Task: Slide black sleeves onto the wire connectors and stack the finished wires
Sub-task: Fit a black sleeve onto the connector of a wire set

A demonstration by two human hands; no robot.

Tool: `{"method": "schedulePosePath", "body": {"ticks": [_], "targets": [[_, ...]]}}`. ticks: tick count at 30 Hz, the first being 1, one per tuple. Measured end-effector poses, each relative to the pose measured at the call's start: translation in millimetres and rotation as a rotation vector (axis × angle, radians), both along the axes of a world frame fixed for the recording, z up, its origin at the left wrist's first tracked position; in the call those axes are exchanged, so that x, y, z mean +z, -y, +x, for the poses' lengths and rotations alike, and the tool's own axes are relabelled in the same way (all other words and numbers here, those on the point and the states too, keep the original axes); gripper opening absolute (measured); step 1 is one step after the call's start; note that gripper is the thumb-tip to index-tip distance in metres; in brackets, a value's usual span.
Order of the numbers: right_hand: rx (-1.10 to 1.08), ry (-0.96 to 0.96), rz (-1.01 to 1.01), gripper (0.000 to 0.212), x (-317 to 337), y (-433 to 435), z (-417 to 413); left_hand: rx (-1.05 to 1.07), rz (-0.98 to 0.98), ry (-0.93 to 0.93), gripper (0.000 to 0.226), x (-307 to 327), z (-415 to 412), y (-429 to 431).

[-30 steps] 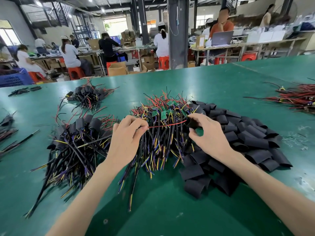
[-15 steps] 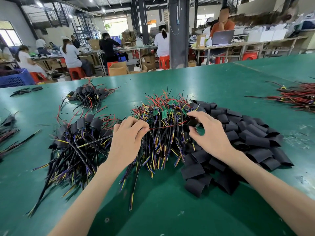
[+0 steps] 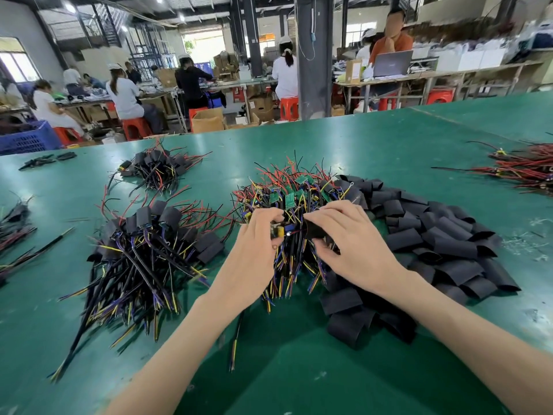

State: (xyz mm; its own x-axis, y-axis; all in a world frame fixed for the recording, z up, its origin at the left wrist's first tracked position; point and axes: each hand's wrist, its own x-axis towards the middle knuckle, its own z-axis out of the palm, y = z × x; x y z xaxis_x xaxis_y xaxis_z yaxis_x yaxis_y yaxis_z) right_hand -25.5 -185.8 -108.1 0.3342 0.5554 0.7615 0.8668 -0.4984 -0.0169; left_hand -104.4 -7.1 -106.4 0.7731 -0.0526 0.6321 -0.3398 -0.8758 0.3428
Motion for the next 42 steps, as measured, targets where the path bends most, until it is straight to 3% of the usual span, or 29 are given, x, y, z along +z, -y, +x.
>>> {"method": "schedulePosePath", "body": {"ticks": [4, 9, 20, 30, 36, 42], "targets": [[0.008, -0.062, -0.026, 0.042, 1.5, -0.3, -4.1, -0.079, -0.082, 0.023, 0.041, -0.6, 1.6, 0.9], [0.018, -0.101, -0.027, 0.044, 2.6, -0.2, -6.3, -0.085, -0.049, 0.069, 0.027, -1.5, 1.6, -0.2], [0.098, -0.124, -0.02, 0.045, 2.7, 0.9, -5.3, -0.084, -0.042, 0.065, 0.034, -1.9, 1.8, -1.6], [0.221, -0.326, 0.003, 0.038, 5.6, 5.1, -2.8, -0.136, -0.087, 0.028, 0.035, 2.9, -4.7, 0.5], [0.222, -0.314, 0.015, 0.039, 5.8, 4.4, -3.4, -0.053, -0.041, 0.056, 0.025, 4.0, -4.1, 2.6], [0.147, -0.086, -0.066, 0.038, 5.6, 2.8, -5.7, -0.012, -0.05, 0.024, 0.024, 3.7, -4.4, 4.2]]}}
